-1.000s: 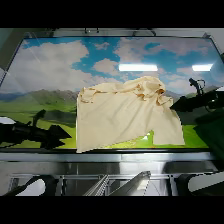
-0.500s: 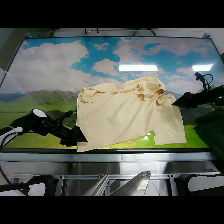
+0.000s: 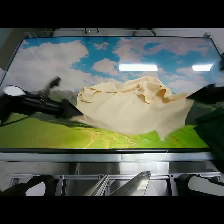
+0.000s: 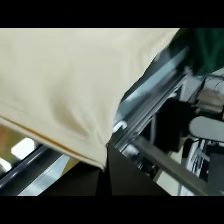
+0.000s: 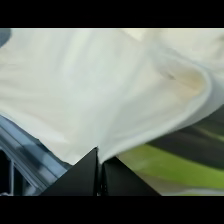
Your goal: Fold the shirts.
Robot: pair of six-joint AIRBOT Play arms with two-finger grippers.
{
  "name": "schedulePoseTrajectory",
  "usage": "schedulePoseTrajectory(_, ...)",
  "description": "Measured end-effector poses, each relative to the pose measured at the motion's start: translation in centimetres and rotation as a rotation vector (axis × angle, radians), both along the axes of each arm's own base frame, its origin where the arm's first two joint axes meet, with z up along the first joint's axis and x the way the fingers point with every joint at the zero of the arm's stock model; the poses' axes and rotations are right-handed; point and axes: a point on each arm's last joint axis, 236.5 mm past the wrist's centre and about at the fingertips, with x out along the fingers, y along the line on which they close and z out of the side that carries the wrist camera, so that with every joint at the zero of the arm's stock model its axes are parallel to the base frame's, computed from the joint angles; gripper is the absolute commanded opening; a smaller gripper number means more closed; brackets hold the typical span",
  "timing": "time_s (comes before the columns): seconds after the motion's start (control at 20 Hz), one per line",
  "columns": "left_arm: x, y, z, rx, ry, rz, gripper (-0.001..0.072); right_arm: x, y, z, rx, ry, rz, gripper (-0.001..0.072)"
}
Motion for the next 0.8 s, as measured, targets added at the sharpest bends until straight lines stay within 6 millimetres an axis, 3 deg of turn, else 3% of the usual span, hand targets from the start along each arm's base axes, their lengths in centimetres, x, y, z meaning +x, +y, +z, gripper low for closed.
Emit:
schedulePoseTrajectory(0.1, 1.9, 1.8, 7.8, -0.093, -0.201, 0.096, 0.0016, 0.1, 0.0, 7.9, 0.089, -0.223, -0.077, 0.0017)
schedulePoseTrajectory(0.2, 2.5, 4.4, 16.5, -0.176, -0.430, 0.203, 0.0017, -0.6, 0.0, 16.5, 0.140, -0.498, -0.165, 0.0018)
schedulePoseTrajectory(0.3, 1.5, 7.0, 23.8, -0.227, -0.633, 0.293, 0.0017, -2.2, -0.2, 24.4, 0.119, -0.768, -0.277, 0.0018)
schedulePoseTrajectory(0.4, -0.4, 9.4, 30.1, -0.244, -0.824, 0.372, 0.0017, -4.3, 0.1, 30.7, 0.056, -0.994, -0.379, 0.0017)
schedulePoseTrajectory(0.5, -2.3, 11.2, 34.6, -0.230, -0.974, 0.433, 0.0017, -6.5, 0.7, 35.7, -0.017, -1.178, -0.458, 0.0017)
schedulePoseTrajectory(0.6, -3.9, 11.6, 37.8, -0.249, -1.070, 0.427, 0.0017, -8.6, 1.5, 39.8, -0.091, -1.330, -0.505, 0.0017)
schedulePoseTrajectory(0.7, -4.9, 11.3, 40.1, -0.298, -1.117, 0.382, 0.0016, -10.3, 2.5, 43.0, -0.164, -1.441, -0.527, 0.0017)
schedulePoseTrajectory(0.8, -5.1, 10.9, 41.3, -0.321, -1.130, 0.327, 0.0017, -11.4, 3.3, 44.7, -0.228, -1.500, -0.529, 0.0017)
